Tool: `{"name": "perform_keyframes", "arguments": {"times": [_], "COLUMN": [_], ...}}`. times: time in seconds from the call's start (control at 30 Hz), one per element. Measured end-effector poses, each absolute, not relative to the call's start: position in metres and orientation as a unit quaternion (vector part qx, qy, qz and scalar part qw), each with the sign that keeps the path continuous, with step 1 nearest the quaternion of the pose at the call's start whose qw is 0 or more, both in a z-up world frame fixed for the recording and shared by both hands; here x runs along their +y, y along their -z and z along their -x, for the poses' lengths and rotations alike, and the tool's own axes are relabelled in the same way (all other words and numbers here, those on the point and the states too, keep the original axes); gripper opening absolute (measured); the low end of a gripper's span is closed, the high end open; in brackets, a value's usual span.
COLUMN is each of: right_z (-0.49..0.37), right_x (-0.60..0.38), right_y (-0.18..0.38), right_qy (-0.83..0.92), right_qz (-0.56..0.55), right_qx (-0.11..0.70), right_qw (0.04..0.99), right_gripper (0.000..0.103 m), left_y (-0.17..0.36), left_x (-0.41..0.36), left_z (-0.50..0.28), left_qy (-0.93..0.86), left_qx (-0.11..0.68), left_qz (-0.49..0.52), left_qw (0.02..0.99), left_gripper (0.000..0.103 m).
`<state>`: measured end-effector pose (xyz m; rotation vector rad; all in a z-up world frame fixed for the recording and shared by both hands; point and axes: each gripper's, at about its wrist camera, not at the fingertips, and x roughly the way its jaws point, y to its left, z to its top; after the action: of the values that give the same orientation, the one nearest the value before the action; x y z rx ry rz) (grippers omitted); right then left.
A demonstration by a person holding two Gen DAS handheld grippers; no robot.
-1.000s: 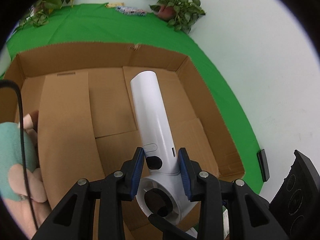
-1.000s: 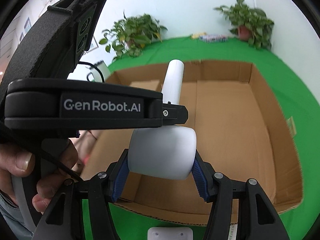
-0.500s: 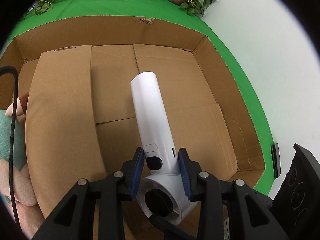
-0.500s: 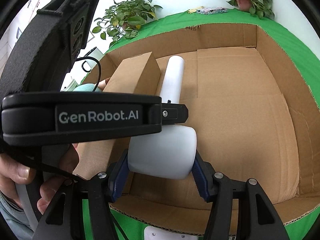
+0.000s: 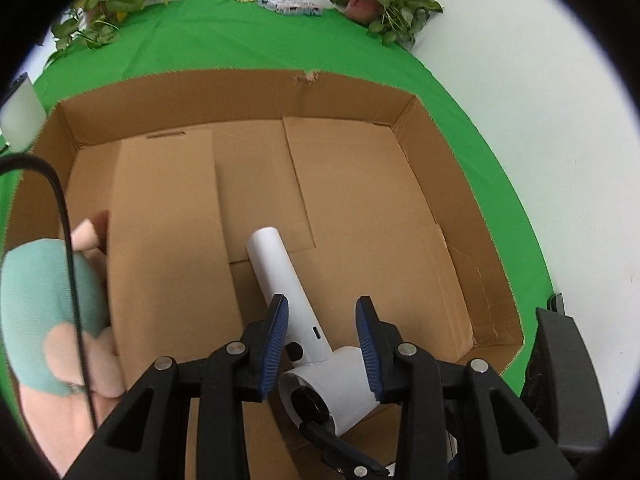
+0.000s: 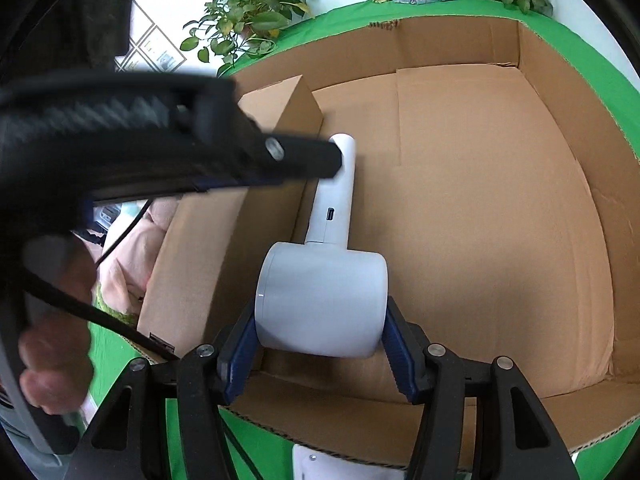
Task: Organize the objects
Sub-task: 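Carry the hair dryer with the right gripper over the open box, then lower the hair dryer beside the long box and open the right gripper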
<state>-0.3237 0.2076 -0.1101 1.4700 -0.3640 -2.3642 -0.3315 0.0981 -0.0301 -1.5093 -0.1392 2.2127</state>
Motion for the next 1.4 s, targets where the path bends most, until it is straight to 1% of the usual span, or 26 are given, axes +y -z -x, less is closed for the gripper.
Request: {"name": "perform_keyframes", "arguments": {"times": [0.2,0.33,0.4,0.53,0.6,0.63,0.67,0.7,0.73,0.77,0.97,1.13,1.2,1.27,1.37,1.4], "right_z": [0.322,0.318,0.316,0.306,0.300,0.298,0.294,0.292,0.290,0.286,0.287,0.293,0.292,0.289,0.279,0.275], "right_x": [0.193,0.180,0.181,0.191,0.194,0.195,0.193,0.191,0.187,0.185,0.184,0.182,0.181,0.182,0.183,0.184], "right_y": [0.108,0.105,0.103,0.089,0.083,0.081,0.080,0.081,0.080,0.078,0.083,0.088,0.087,0.083,0.074,0.071], "right_qy": [0.828,0.826,0.823,0.834,0.840,0.840,0.838,0.835,0.836,0.837,0.836,0.836,0.841,0.850,0.867,0.874], "right_qz": [-0.524,-0.532,-0.536,-0.513,-0.504,-0.503,-0.506,-0.511,-0.511,-0.510,-0.512,-0.510,-0.505,-0.495,-0.473,-0.463], "right_qx": [-0.107,-0.090,-0.091,-0.109,-0.109,-0.107,-0.105,-0.102,-0.093,-0.091,-0.083,-0.078,-0.074,-0.071,-0.054,-0.046], "right_qw": [0.167,0.166,0.163,0.170,0.169,0.171,0.175,0.175,0.174,0.176,0.182,0.184,0.179,0.167,0.149,0.140], "right_gripper": [0.055,0.058,0.061,0.071,0.071,0.065,0.051,0.049,0.045,0.044,0.044,0.046,0.052,0.078,0.090,0.093], "left_y": [0.029,0.029,0.029,0.034,0.036,0.037,0.037,0.037,0.037,0.038,0.044,0.042,0.042,0.042,0.043,0.043], "left_x": [0.073,0.061,0.056,0.047,0.042,0.037,0.036,0.033,0.029,0.028,0.016,0.011,0.010,0.012,0.014,0.014], "left_z": [0.321,0.315,0.312,0.310,0.306,0.302,0.301,0.299,0.296,0.293,0.279,0.269,0.264,0.259,0.255,0.253], "left_qy": [-0.810,-0.813,-0.814,-0.814,-0.817,-0.819,-0.820,-0.822,-0.823,-0.825,-0.831,-0.833,-0.836,-0.838,-0.835,-0.835], "left_qx": [-0.067,-0.078,-0.082,-0.089,-0.098,-0.100,-0.102,-0.105,-0.108,-0.110,-0.144,-0.153,-0.150,-0.143,-0.147,-0.150], "left_qz": [0.541,0.538,0.537,0.537,0.532,0.530,0.529,0.527,0.524,0.522,0.506,0.506,0.503,0.503,0.505,0.506], "left_qw": [0.217,0.208,0.206,0.202,0.200,0.197,0.194,0.190,0.188,0.187,0.182,0.162,0.160,0.157,0.158,0.159], "left_gripper": [0.033,0.033,0.033,0.033,0.033,0.033,0.033,0.033,0.033,0.033,0.034,0.034,0.034,0.034,0.034,0.034]}}
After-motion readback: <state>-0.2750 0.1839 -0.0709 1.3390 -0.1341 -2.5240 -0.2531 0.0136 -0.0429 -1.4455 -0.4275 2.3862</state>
